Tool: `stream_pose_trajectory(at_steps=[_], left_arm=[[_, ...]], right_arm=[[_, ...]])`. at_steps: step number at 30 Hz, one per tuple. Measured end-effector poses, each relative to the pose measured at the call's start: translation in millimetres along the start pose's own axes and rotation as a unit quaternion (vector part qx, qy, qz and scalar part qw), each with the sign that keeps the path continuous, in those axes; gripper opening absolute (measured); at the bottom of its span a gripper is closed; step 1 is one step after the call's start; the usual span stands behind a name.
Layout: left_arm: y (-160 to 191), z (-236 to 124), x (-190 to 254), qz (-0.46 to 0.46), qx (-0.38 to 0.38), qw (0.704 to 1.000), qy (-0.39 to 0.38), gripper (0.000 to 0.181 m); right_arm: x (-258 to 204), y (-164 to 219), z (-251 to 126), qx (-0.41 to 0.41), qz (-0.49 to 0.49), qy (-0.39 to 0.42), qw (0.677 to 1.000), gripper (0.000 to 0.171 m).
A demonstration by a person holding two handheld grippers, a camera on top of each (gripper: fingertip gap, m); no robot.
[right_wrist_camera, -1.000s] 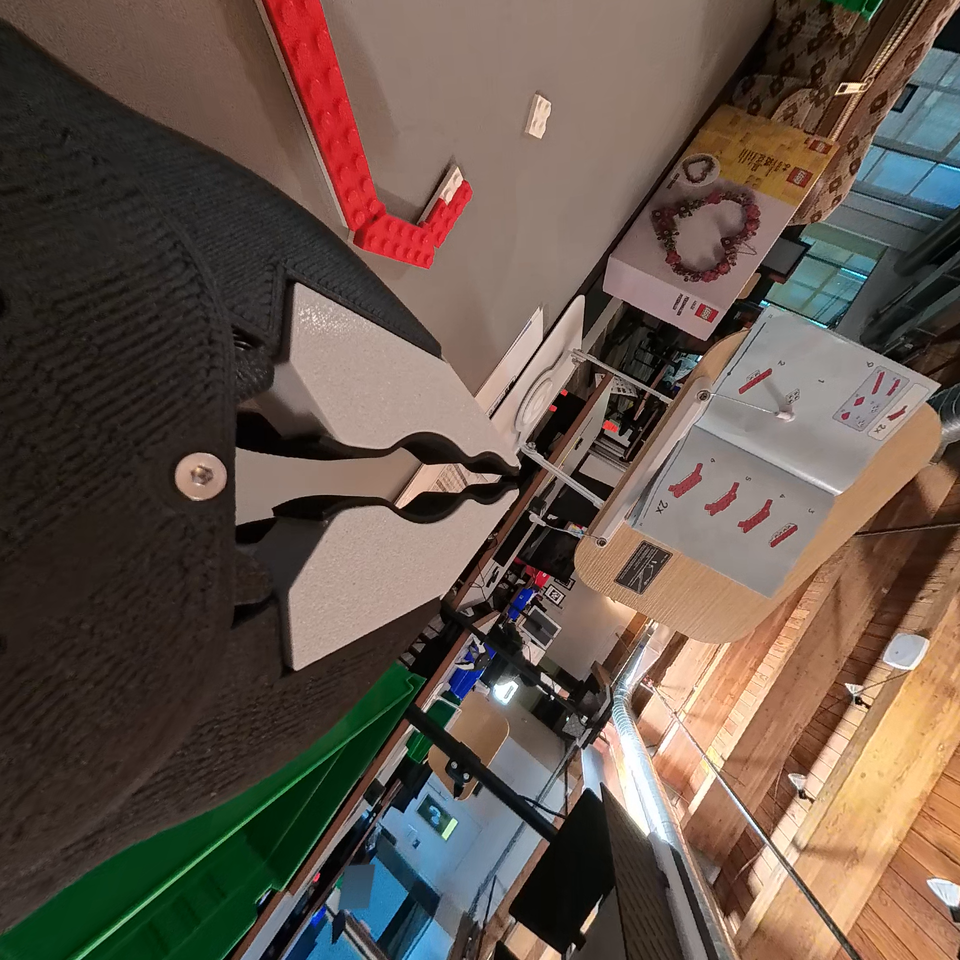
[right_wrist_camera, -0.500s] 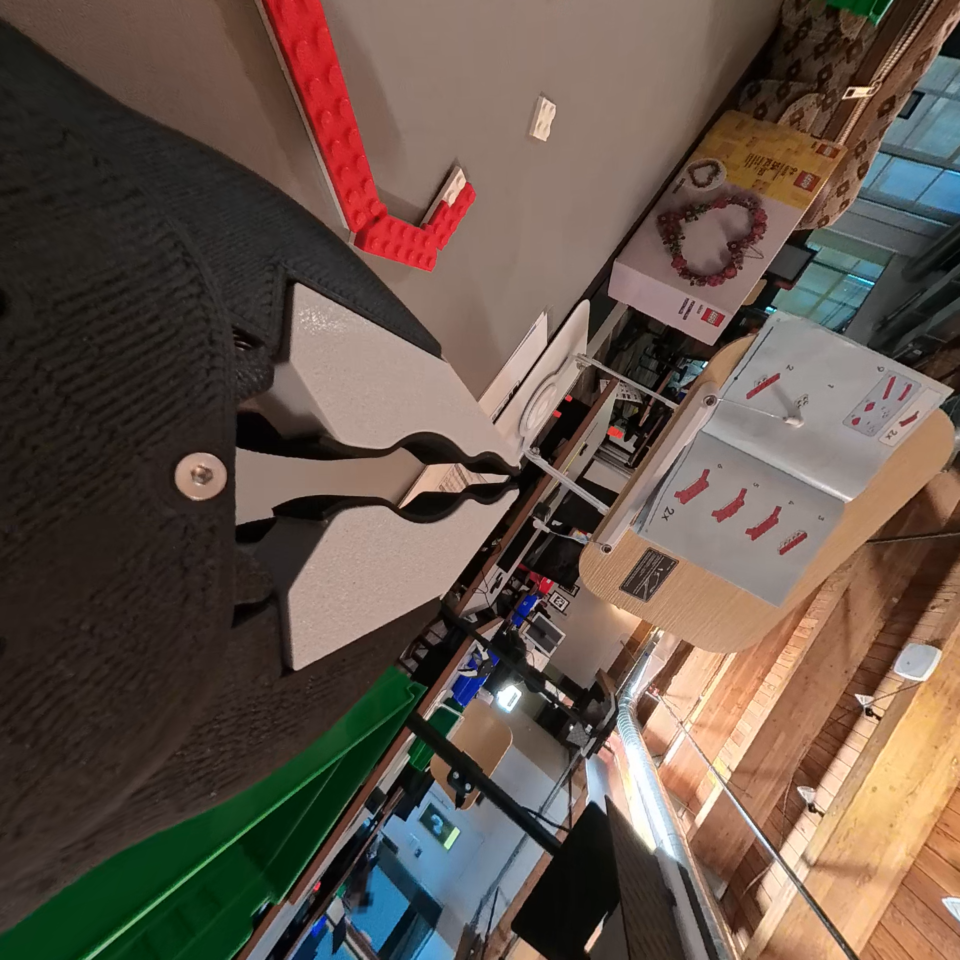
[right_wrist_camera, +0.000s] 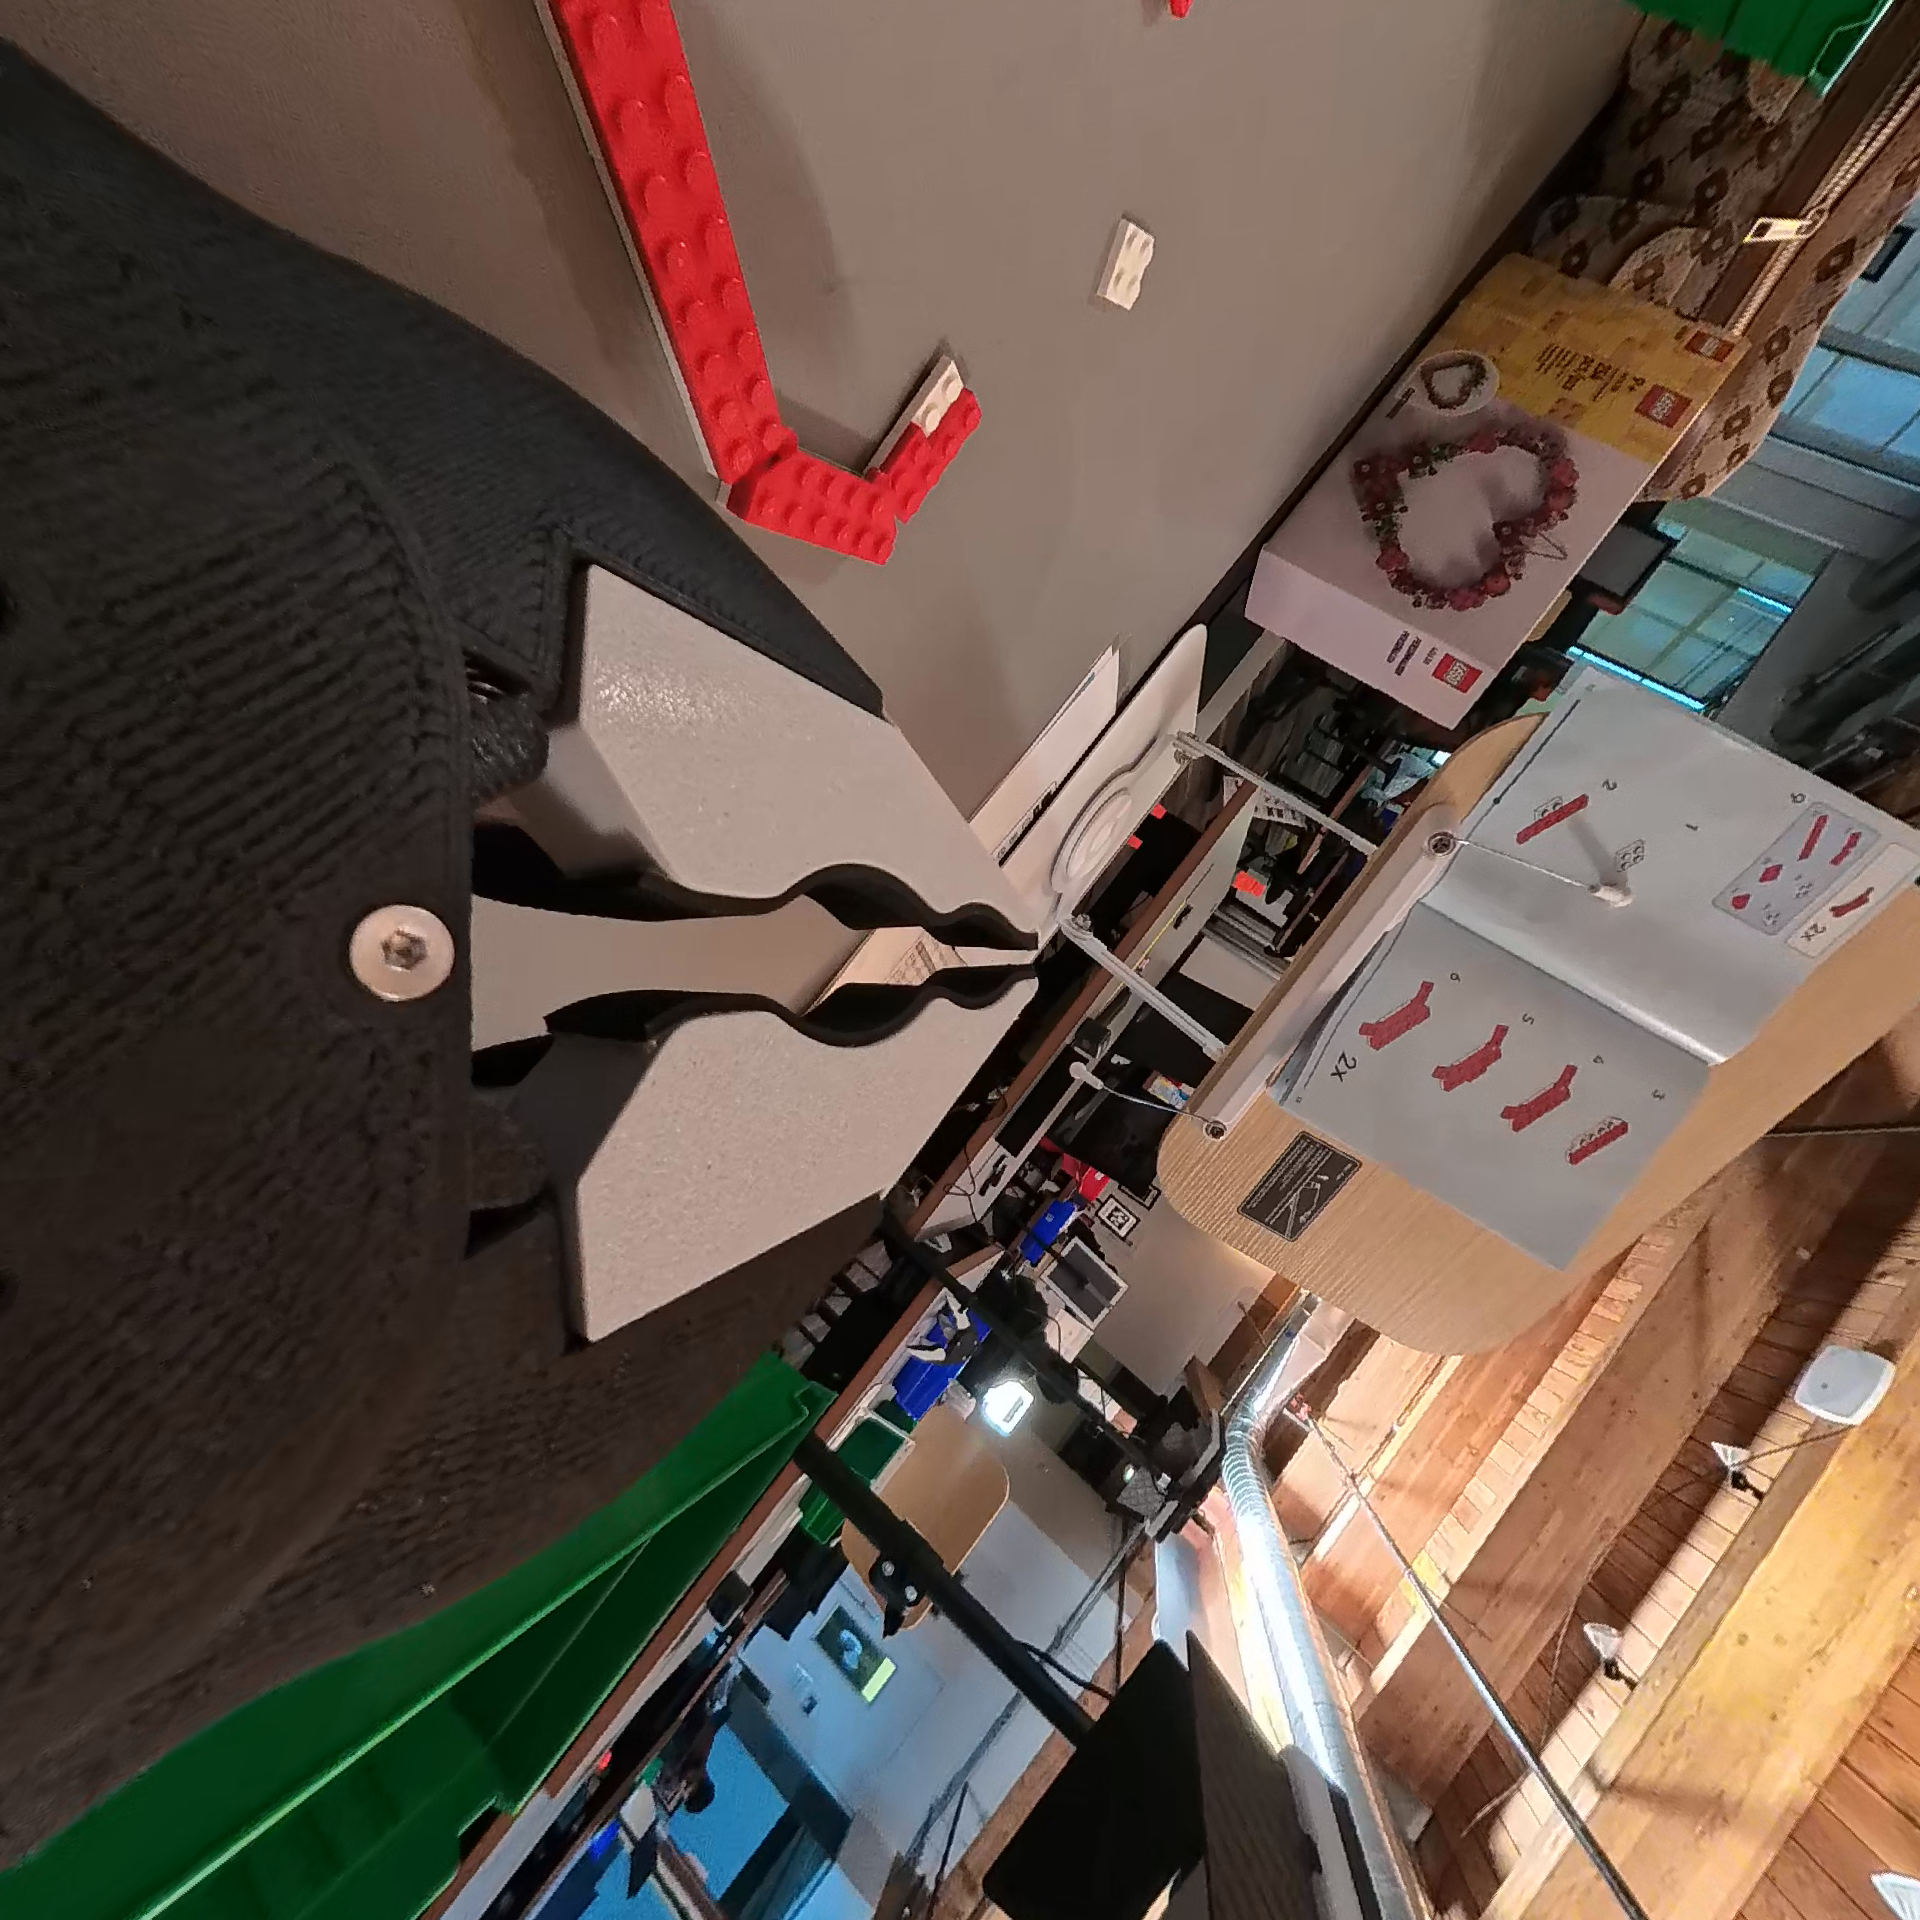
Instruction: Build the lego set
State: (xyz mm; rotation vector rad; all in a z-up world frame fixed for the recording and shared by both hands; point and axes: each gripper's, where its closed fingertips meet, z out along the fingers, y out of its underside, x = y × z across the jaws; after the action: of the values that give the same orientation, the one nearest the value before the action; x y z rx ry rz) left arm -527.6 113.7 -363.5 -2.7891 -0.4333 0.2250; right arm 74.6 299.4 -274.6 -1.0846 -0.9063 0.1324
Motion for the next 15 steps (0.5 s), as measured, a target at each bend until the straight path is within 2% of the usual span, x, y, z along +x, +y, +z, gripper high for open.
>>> stream_pose_trajectory(at_steps=[4, 10, 15], left_arm=[[-5, 16, 5, -0.030, -0.002, 0.999, 0.029, 0.012], [-19, 19, 10, -0.066, 0.011, 0.995, 0.068, 0.024], [-18, 26, 10, -0.067, -0.004, 0.996, 0.066, 0.027]], right_arm=[[0, 1, 0, -0.002, 0.002, -0.001, 1.000, 0.001], [-2, 1, 1, -0.004, -0.002, -0.004, 1.000, 0.001], [-3, 1, 1, -0.005, -0.005, -0.006, 1.000, 0.001]])
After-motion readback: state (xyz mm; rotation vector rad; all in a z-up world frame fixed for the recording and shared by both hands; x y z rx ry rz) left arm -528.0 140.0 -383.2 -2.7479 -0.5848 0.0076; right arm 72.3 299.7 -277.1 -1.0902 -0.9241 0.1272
